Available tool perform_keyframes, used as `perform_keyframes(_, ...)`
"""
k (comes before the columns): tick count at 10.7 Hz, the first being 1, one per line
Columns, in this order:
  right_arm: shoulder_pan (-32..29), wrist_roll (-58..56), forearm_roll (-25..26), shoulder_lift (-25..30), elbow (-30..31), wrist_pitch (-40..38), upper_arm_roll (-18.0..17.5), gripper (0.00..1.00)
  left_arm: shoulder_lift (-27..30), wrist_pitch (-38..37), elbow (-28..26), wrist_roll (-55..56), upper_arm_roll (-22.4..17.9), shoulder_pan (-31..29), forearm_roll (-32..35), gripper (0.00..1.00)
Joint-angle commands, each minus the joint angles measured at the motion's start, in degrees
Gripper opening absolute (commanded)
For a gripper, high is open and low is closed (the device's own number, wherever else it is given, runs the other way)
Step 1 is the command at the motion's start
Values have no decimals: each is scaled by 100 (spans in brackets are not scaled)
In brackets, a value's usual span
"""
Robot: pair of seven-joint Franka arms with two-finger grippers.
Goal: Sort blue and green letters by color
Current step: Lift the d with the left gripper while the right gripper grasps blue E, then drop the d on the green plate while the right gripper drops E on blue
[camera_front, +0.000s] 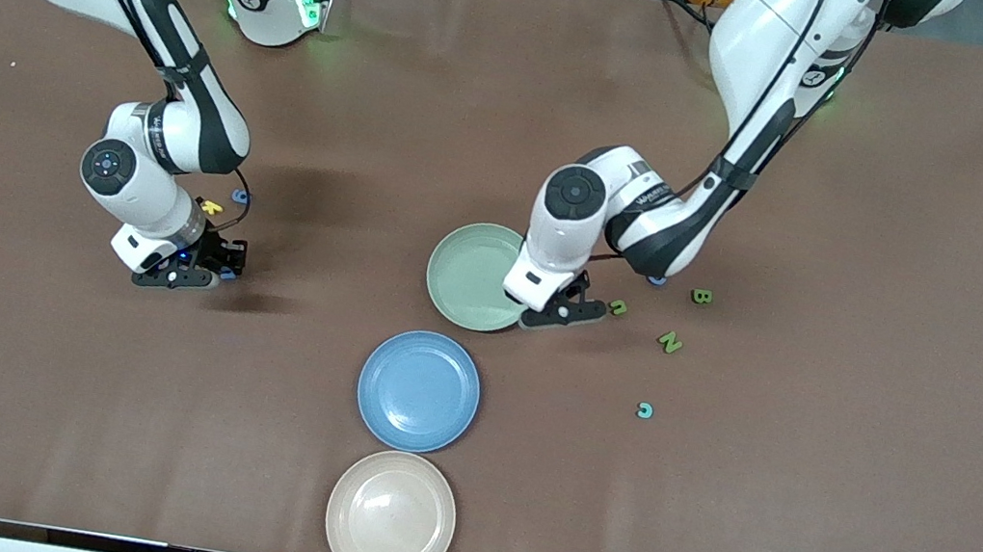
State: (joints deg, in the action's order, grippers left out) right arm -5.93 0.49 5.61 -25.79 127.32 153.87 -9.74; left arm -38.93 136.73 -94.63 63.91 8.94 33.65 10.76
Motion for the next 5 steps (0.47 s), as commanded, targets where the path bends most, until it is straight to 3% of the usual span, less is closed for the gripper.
perform_keyframes(1,-57,-32,80,-93,-58,82,-28,2,307,-384,-73,551,-41,501,110,0)
perform_keyframes(5,-22,528,45,-49,-443,-163,-81,0,298,-384,-64,798,-32,739,93,0)
